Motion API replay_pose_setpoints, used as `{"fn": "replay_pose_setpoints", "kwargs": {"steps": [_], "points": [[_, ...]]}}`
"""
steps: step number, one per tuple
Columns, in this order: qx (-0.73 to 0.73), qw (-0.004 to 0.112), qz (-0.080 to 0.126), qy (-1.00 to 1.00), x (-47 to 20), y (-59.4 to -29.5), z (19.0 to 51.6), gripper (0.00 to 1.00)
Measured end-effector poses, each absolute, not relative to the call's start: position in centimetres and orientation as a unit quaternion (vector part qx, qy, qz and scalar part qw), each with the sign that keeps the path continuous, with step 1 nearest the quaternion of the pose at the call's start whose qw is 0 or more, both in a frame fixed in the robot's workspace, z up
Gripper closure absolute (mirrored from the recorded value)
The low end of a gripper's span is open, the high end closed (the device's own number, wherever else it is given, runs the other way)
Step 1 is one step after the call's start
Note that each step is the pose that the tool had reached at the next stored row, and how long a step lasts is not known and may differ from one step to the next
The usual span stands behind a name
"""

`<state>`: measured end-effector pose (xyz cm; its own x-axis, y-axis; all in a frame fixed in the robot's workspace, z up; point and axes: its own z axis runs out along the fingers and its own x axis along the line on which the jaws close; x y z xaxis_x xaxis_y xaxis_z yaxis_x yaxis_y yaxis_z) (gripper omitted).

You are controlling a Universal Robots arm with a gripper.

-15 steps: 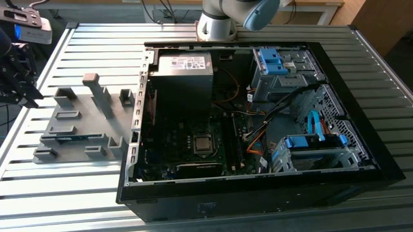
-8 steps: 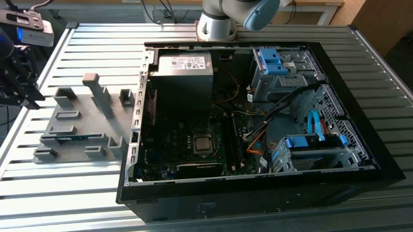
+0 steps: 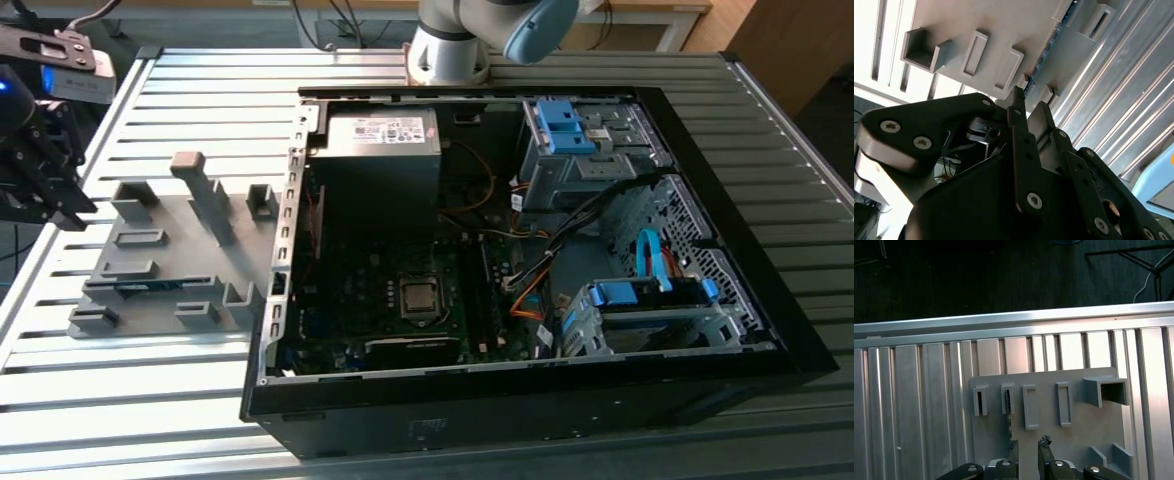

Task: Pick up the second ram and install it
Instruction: 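Pick up the second ram and move it above second insertion slot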

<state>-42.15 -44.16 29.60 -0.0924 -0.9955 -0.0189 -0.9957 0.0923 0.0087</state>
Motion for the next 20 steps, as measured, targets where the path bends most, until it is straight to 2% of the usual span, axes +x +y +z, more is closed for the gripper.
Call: {"fn": "replay_pose_setpoints", "kwargs": {"steps": [20], "points": [[-0.674,0.004,0.01,0.739,-42.1,-44.4,27.8,0.7]]}}
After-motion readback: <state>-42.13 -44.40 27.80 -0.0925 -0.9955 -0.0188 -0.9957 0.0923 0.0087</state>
